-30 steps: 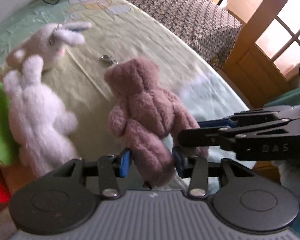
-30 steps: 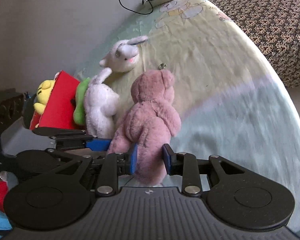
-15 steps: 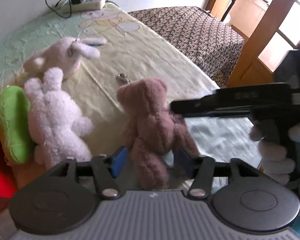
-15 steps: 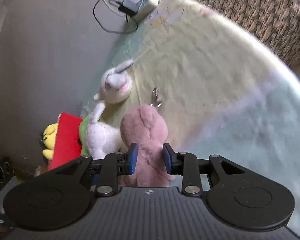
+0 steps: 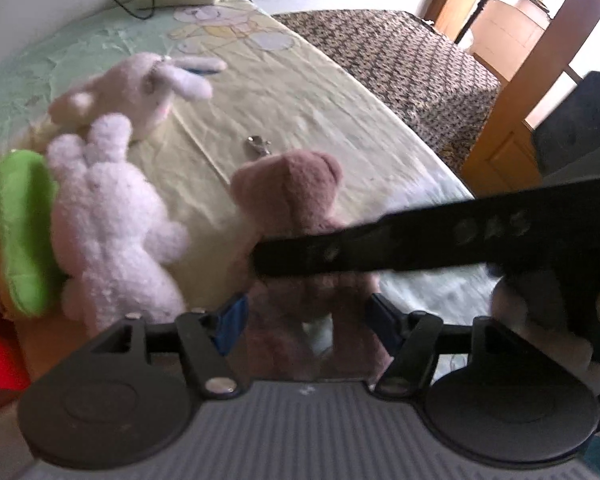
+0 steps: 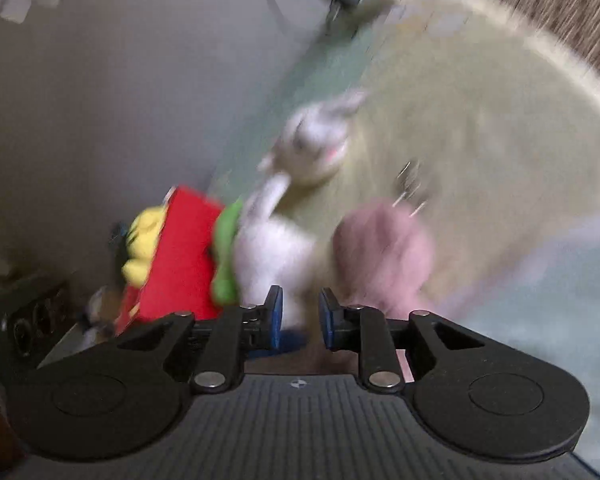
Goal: Organize objects
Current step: 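Lift the pink teddy bear with the left gripper off the sheet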
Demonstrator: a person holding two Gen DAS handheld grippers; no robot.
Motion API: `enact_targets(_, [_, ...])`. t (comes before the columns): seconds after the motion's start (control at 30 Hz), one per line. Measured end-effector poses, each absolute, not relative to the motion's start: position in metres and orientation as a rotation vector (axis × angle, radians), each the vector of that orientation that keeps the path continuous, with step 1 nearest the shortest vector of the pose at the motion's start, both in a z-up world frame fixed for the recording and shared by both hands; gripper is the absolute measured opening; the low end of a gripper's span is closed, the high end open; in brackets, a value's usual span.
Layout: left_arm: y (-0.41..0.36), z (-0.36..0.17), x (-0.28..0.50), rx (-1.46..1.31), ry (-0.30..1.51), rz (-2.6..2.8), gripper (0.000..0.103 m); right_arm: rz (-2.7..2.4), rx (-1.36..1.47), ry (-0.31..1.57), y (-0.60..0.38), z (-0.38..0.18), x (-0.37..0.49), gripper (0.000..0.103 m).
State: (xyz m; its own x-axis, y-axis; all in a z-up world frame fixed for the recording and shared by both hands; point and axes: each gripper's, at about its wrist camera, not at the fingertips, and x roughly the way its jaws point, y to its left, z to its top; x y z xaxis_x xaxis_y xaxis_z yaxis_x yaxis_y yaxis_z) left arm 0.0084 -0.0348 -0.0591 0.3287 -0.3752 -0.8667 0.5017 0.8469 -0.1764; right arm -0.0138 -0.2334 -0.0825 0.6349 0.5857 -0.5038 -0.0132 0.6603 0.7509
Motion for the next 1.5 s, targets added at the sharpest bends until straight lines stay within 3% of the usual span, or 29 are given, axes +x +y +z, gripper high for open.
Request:
enact_targets(0.1, [-0.033,-0.053,0.004,0.135,1.069,-0.584,0.067,0.316,0.767,0.826,-0.253,-0.084,-0.019,0.03])
enact_targets(0.3, [-0.045,-0.053,0.007,0.151,1.054,-0.633,0.075,0.354,0.809,0.899,-0.24,-0.114,-0.012,0.032])
enact_targets(0.37, [-0.052,-0.058,0.009,0.181,1.055,-0.65,0.089,0.355,0.849,0.904,-0.242,-0.123,-0.009,0.032])
enact_targets(0.73, [-0.043,-0.067,0.011,0.136,1.105,-0.688,0.084,0.63,0.978,0.901,-0.235,-0.087,-0.019,0.023])
enact_targets(0.83, [-0.031,-0.064,0.007,0.029,1.148,-0.745,0.074,0.68,0.949,0.929,-0.212,-0.089,-0.016,0.023])
enact_targets(0.97, [-0.024,-0.067,-0.002,-0.029,1.179,-0.767,0.05,0.657,0.867,0.973,-0.188,-0.105,-0.009,0.023])
enact_targets(1.0, [-0.024,-0.068,-0.004,0.003,1.174,-0.743,0.049,0.655,0.872,0.965,-0.189,-0.107,-0.009,0.023])
enact_targets(1.1, [-0.017,-0.075,-0.003,0.035,1.179,-0.657,0.059,0.623,0.888,0.906,-0.204,-0.102,-0.017,0.024])
enact_targets(1.23, [-0.009,-0.074,-0.005,-0.001,1.168,-0.647,0.059,0.529,0.793,0.881,-0.225,-0.084,-0.031,0.027])
enact_targets(1.27, [-0.01,-0.073,-0.006,0.004,1.163,-0.648,0.059,0.509,0.741,0.9,-0.228,-0.083,-0.035,0.032])
enact_targets(1.4, [-0.007,-0.072,-0.012,-0.01,1.161,-0.665,0.06,0.479,0.622,0.992,-0.229,-0.095,-0.05,0.033])
enact_targets(1.5, [-0.001,-0.074,-0.01,-0.042,1.179,-0.689,0.069,0.473,0.623,1.011,-0.223,-0.11,-0.053,0.034])
